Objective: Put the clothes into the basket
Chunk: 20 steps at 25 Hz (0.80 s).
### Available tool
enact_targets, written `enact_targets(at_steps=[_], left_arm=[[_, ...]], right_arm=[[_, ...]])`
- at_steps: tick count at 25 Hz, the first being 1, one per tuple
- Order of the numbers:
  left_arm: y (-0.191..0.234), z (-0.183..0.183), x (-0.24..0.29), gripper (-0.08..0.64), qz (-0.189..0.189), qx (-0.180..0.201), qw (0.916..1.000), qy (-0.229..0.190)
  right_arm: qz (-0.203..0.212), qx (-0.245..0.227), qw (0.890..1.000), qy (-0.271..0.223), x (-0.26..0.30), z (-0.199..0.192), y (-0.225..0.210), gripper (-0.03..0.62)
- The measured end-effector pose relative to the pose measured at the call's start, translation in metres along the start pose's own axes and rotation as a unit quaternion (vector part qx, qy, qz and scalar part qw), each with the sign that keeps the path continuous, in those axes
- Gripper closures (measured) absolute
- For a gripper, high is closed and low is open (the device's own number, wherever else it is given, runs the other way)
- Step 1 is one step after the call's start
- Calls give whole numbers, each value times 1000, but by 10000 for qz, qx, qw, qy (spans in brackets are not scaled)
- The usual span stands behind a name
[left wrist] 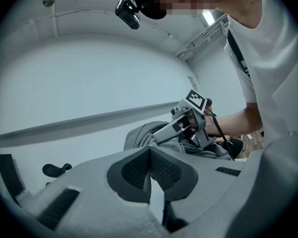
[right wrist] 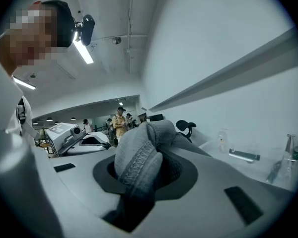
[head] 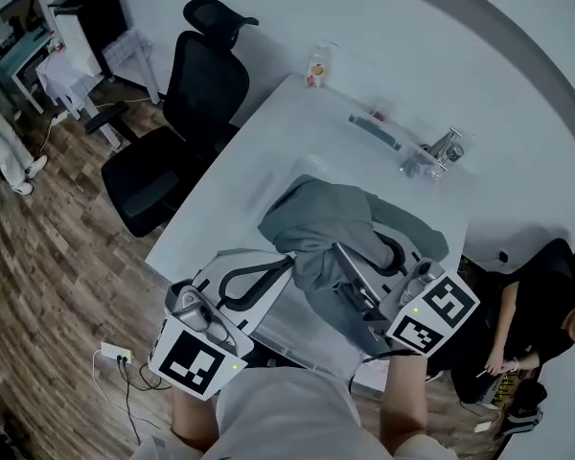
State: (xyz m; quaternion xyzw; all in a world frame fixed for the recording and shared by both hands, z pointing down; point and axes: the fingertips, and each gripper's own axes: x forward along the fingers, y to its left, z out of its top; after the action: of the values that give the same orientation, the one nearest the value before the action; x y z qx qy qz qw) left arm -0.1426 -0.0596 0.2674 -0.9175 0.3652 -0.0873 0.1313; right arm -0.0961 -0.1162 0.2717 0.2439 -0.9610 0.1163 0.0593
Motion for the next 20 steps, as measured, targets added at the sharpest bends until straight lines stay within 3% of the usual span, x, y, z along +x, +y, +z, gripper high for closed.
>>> enact_targets(at_steps=[11, 20], left_arm=[[8, -57, -25, 555, 245, -494, 9973, 481], [6, -86, -39, 555, 432, -747, 9936, 732]], right_arm=[[655, 515, 9953, 496, 62, -58, 13, 522], [825, 706, 9836, 1439, 91, -138, 23, 522]])
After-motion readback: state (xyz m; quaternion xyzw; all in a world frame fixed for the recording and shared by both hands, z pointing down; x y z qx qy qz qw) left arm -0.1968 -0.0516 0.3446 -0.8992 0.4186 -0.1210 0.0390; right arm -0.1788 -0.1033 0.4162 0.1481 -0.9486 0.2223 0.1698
